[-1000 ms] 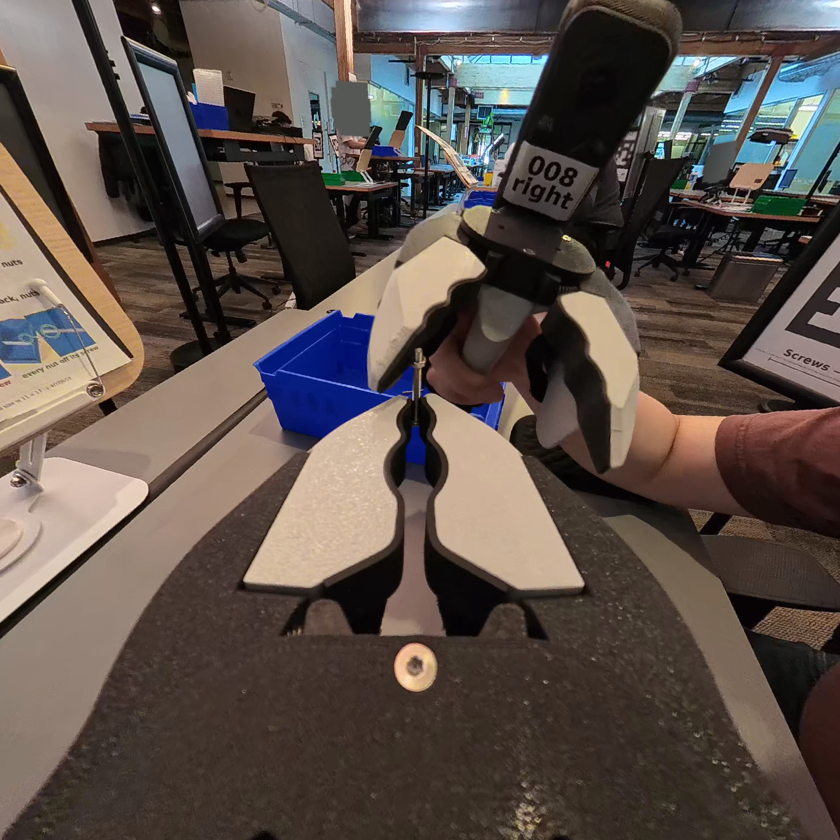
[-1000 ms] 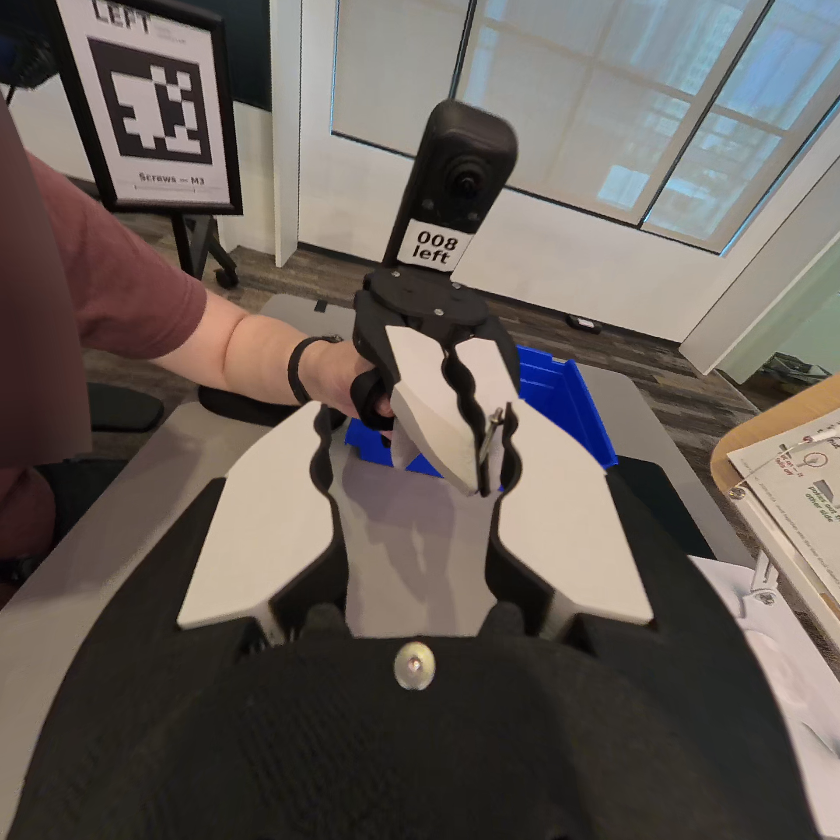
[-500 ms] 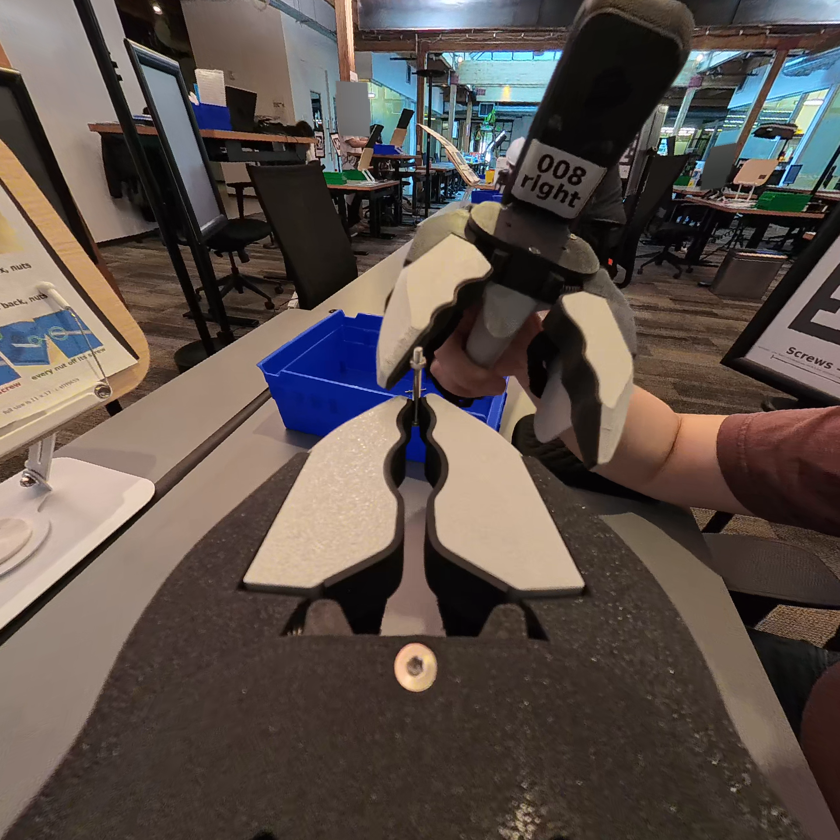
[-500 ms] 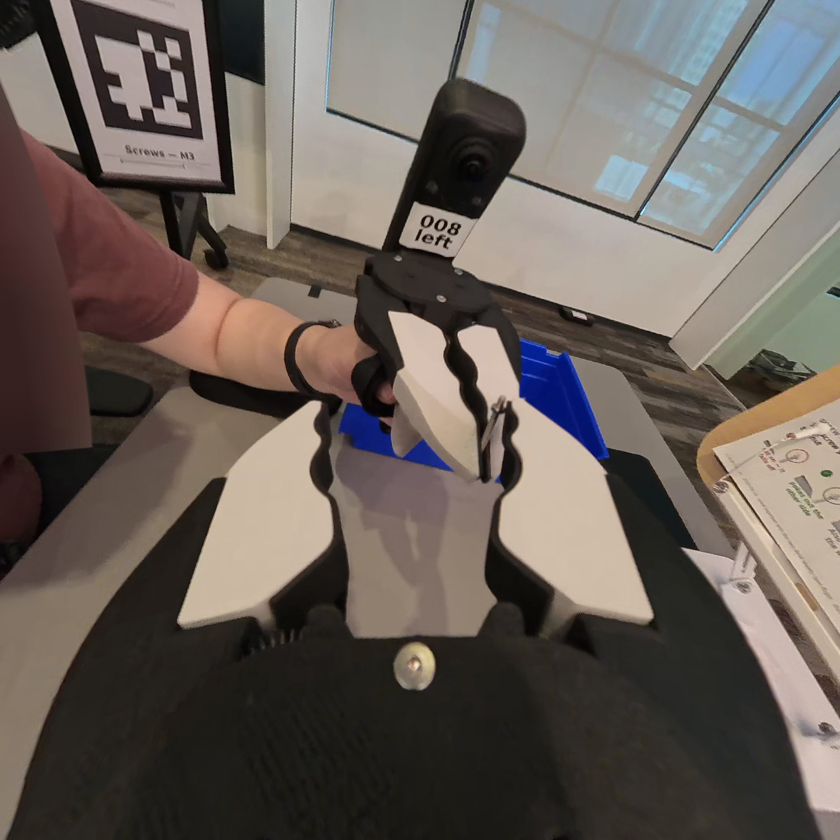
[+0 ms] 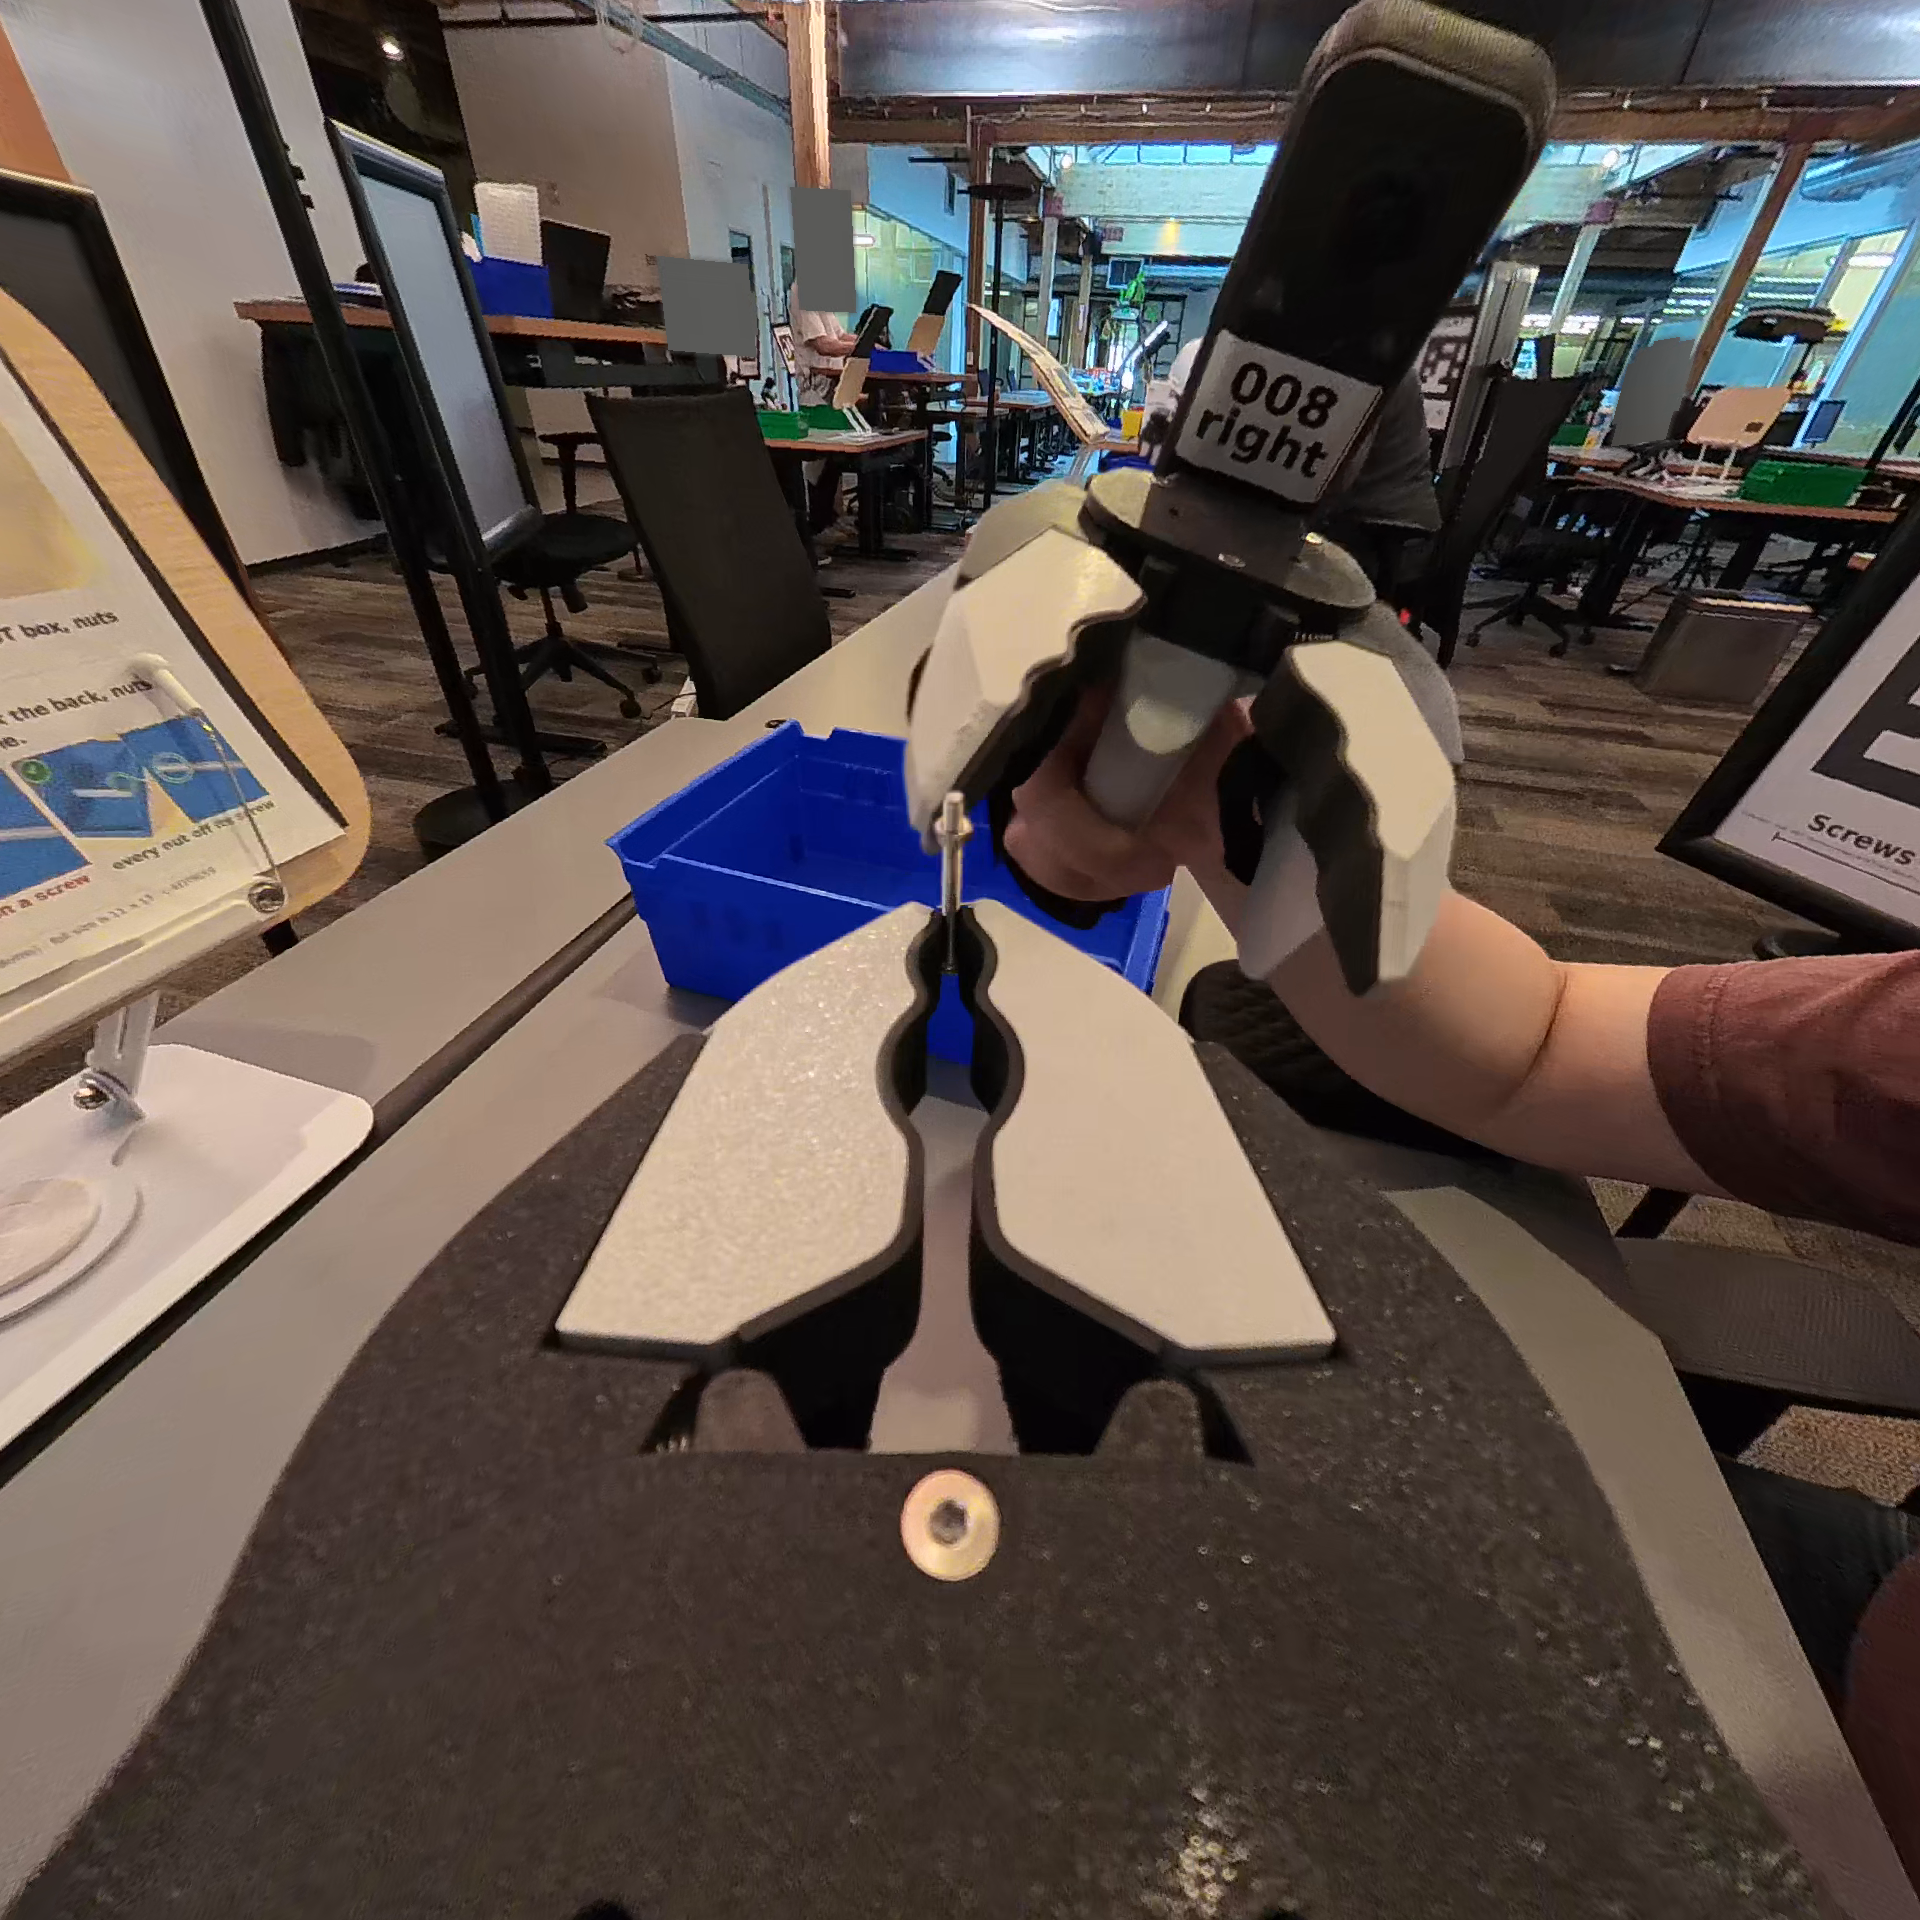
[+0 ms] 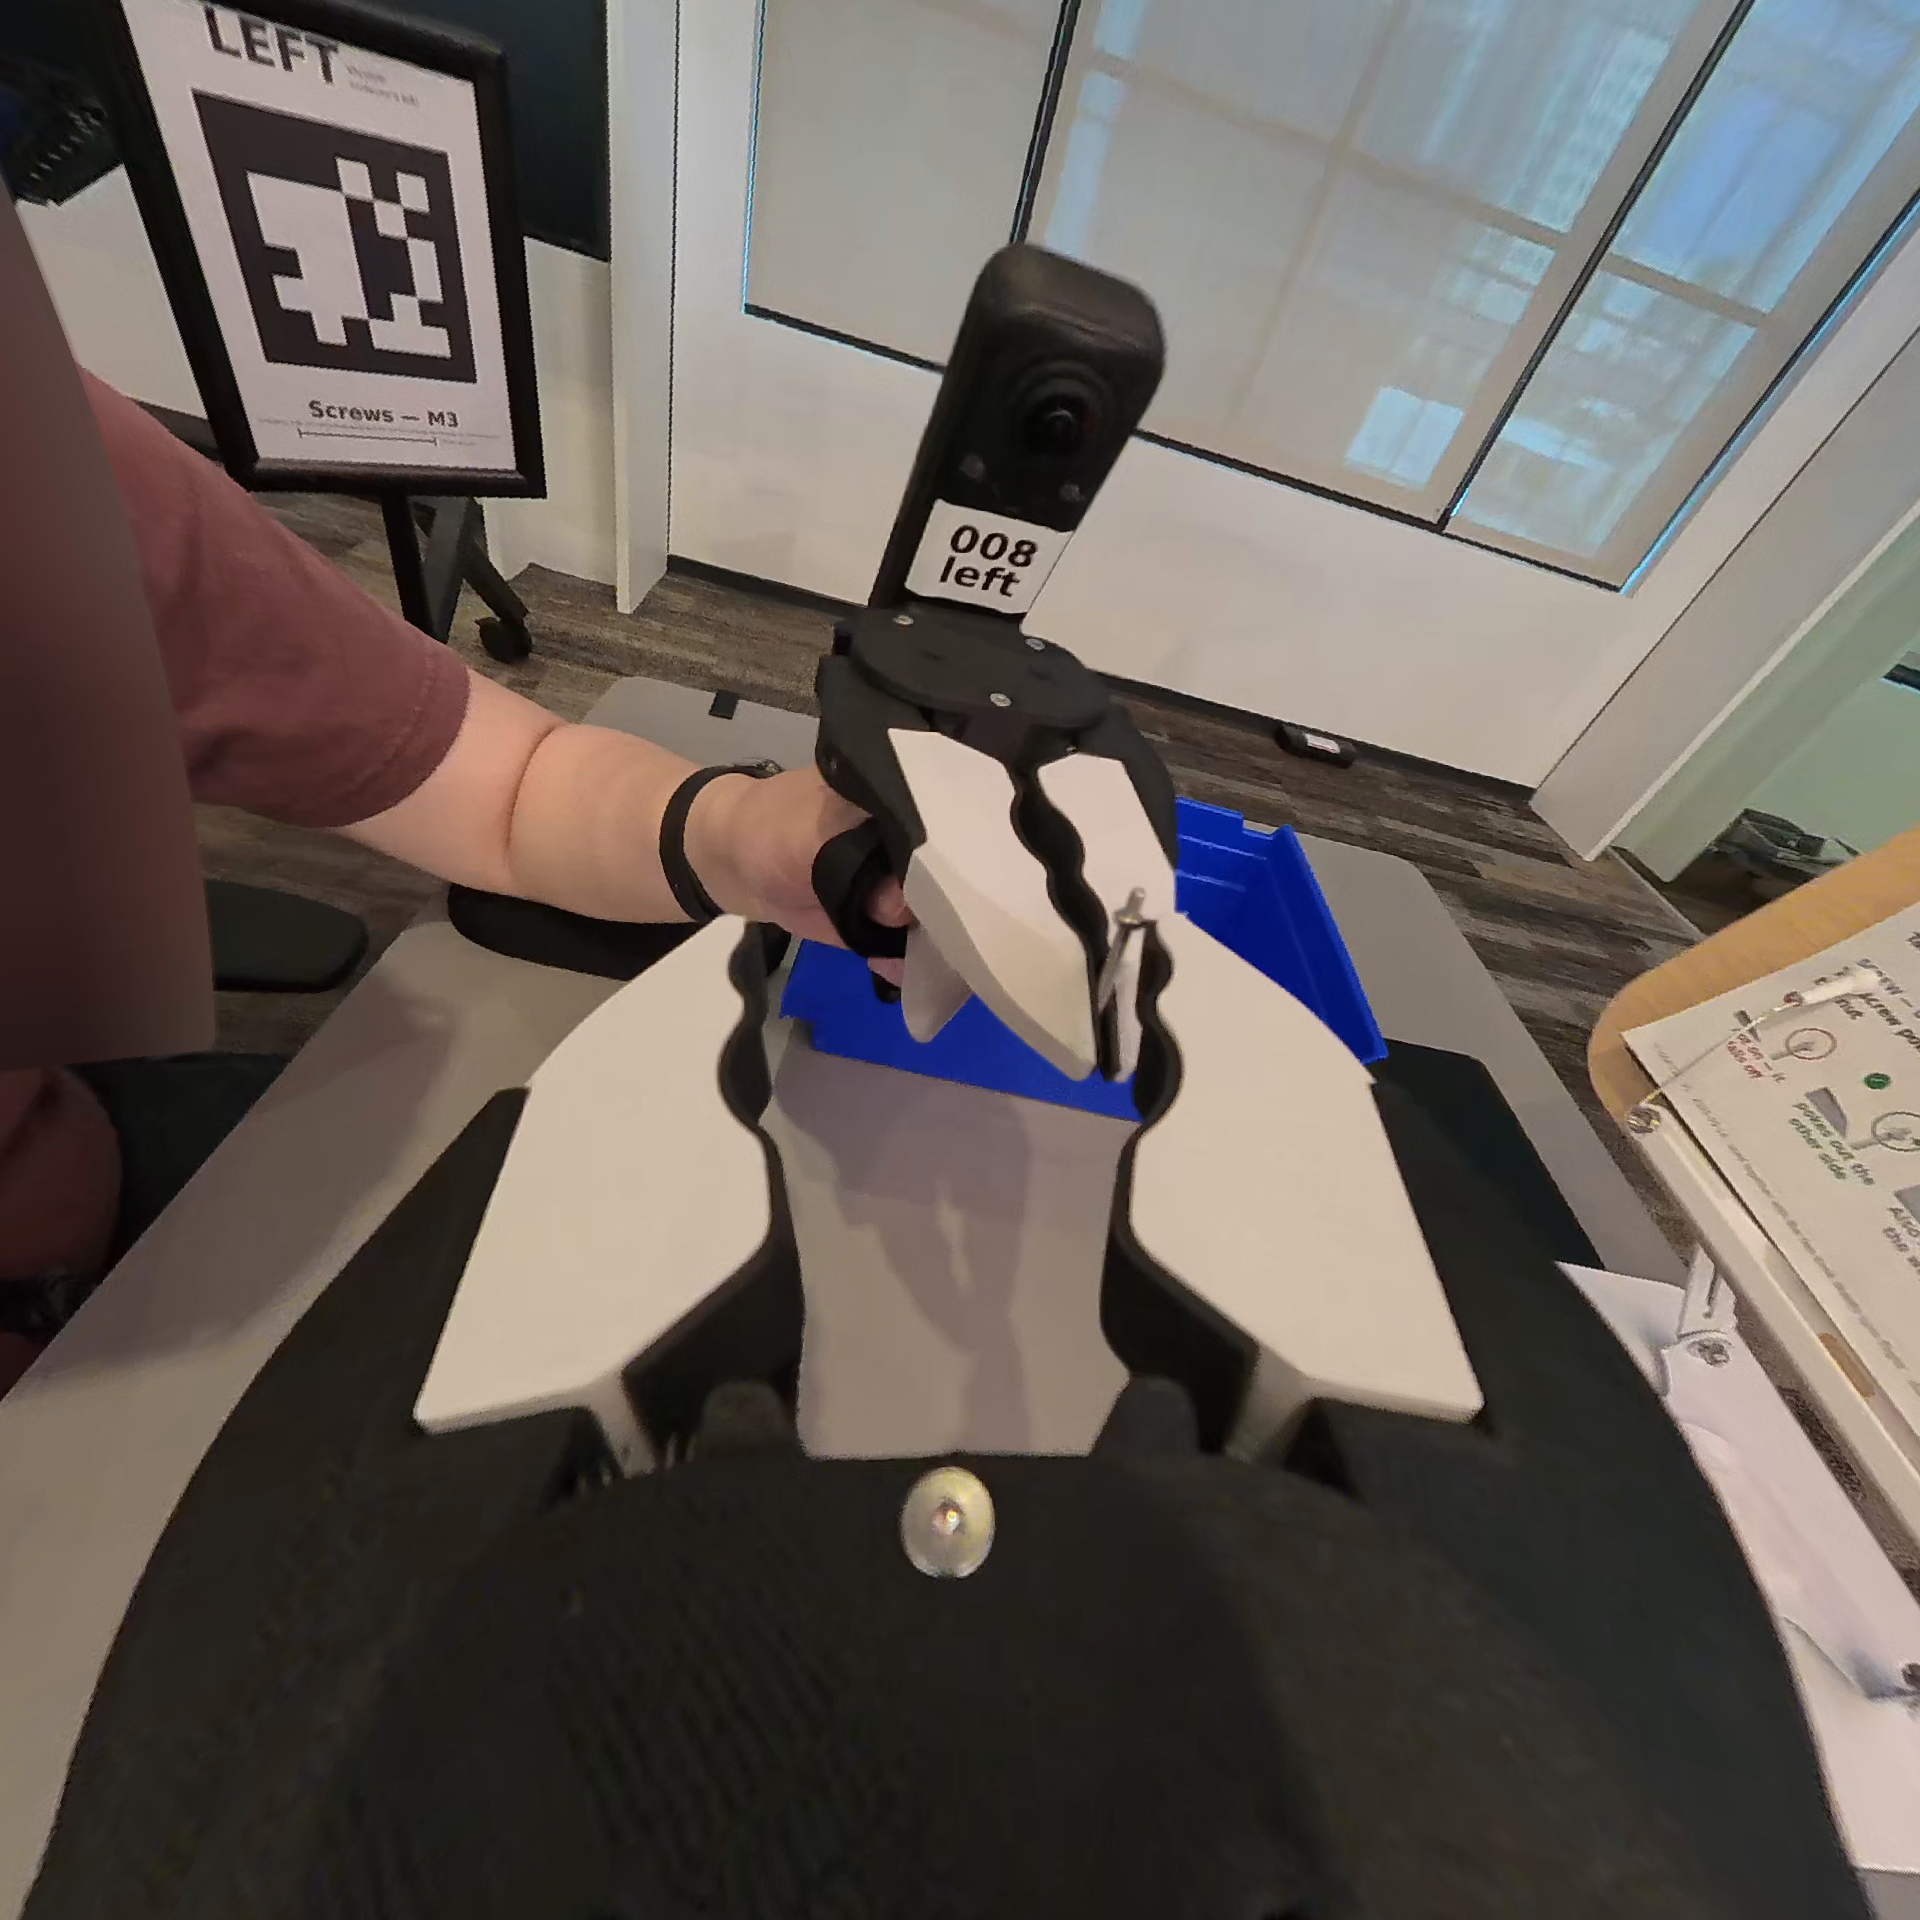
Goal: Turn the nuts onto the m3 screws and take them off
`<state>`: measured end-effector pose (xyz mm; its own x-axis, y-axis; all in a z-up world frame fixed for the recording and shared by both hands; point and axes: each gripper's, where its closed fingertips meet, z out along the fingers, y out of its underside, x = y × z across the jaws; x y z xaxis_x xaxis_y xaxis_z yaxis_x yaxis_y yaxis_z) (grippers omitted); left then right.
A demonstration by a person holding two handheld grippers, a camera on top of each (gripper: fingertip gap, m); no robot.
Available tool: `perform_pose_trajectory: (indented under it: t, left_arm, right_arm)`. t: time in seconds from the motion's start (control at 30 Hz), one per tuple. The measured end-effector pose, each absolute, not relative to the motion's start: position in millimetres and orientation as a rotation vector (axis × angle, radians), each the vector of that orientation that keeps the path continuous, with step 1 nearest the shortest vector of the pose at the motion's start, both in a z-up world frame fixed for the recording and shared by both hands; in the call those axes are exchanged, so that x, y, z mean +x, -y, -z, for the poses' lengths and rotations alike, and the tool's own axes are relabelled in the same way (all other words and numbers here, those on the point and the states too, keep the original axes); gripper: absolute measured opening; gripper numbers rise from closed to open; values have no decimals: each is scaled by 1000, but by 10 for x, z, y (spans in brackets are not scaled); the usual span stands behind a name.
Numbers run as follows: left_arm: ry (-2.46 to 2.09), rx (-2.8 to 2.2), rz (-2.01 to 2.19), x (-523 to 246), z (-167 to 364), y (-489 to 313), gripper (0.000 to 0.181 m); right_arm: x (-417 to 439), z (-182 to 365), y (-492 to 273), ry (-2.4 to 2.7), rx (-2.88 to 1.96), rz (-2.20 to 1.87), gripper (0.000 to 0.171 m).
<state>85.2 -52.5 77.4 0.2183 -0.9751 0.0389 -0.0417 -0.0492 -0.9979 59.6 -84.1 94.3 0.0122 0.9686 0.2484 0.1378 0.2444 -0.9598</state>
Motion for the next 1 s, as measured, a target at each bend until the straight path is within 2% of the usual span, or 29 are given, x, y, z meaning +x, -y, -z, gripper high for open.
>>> perform_pose_trajectory:
  t: [0.1,0.37,0.5,0.77,0.9,1.0]
  left_arm:
    - [-1058,-1372,1069,856,-773,530,2]
    - [-1076,-1378,1050,871,-744,533,2]
    - [-1069,-1388,1060,870,-732,515,2]
    - [-1086,-1381,1068,890,-733,554,2]
    - [-1077,-1379,1064,885,-744,547,2]
    - [-1069,-1379,1081,875,-757,544,2]
  right_arm:
    - [611,-1004,802,1339,-1132,-977,66]
    - [548,-899,834,1398,-1142,-951,70]
    - [642,-994,742,1309,-1158,-1046,58]
    - [521,-873,844,1398,-1133,-1014,72]
    - [658,-965,781,1339,-1131,-1094,54]
    - [686,-1007,623,1239,-1180,-1107,51]
